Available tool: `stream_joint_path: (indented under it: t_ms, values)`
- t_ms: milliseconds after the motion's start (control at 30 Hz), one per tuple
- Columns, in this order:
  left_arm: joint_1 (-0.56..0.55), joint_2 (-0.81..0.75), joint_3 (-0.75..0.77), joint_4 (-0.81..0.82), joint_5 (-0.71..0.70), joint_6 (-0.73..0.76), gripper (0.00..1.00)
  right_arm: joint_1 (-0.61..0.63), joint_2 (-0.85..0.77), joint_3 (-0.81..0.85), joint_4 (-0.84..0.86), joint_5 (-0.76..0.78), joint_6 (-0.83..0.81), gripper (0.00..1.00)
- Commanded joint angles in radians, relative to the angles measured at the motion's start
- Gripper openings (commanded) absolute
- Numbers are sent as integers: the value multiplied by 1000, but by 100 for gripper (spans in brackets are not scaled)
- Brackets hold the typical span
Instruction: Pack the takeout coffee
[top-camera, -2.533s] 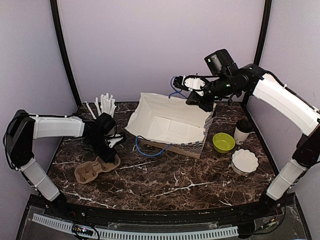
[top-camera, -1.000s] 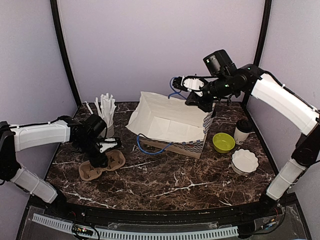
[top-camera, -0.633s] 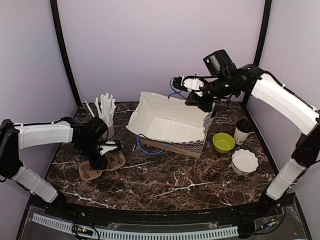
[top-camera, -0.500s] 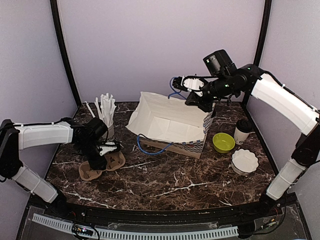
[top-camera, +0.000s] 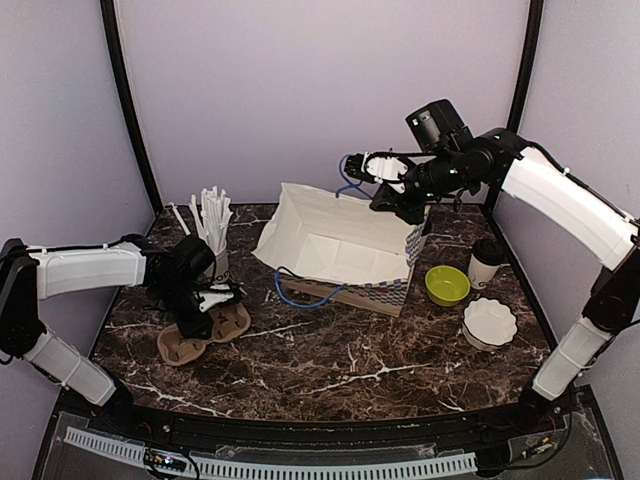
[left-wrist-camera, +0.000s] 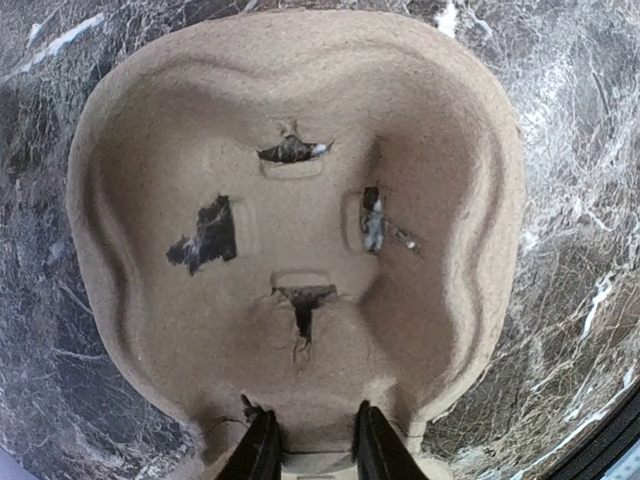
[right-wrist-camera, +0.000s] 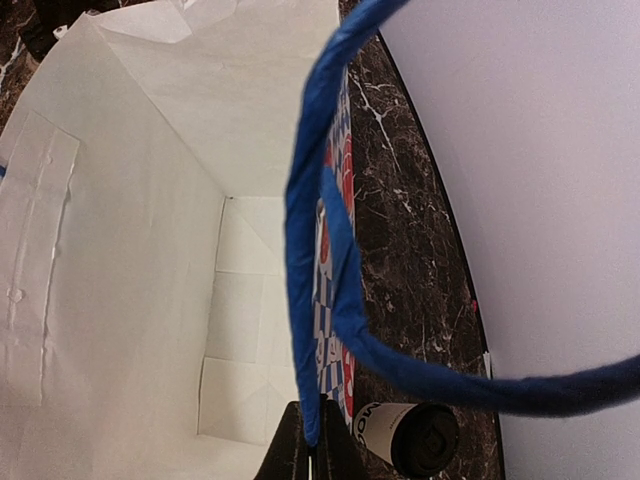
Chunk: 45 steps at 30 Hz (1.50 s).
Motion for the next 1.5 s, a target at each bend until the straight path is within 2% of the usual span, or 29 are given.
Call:
stream_joint_path:
  t_ms: [0,200,567,900,1133,1467]
  values:
    - [2,-12,31,-51,41,-15,25,-4,3,18,9,-13,1,0]
    - [1,-37,96,-111,67,-30,21,-4,4,24,6,-14,4,0]
    - [-15,-161,248,-181,191,-109,21,-4,16,52,-38,-8,4,0]
    - [-28,-348,422,-137,293,-162,21,-4,-3,32,-43,-22,13,0]
    - [-48,-370,542,-140,289,-157,20,-4,-7,30,-42,-38,17,0]
    - [-103,-394,607,3,484,-130,20,-4,11,68,-66,-102,34,0]
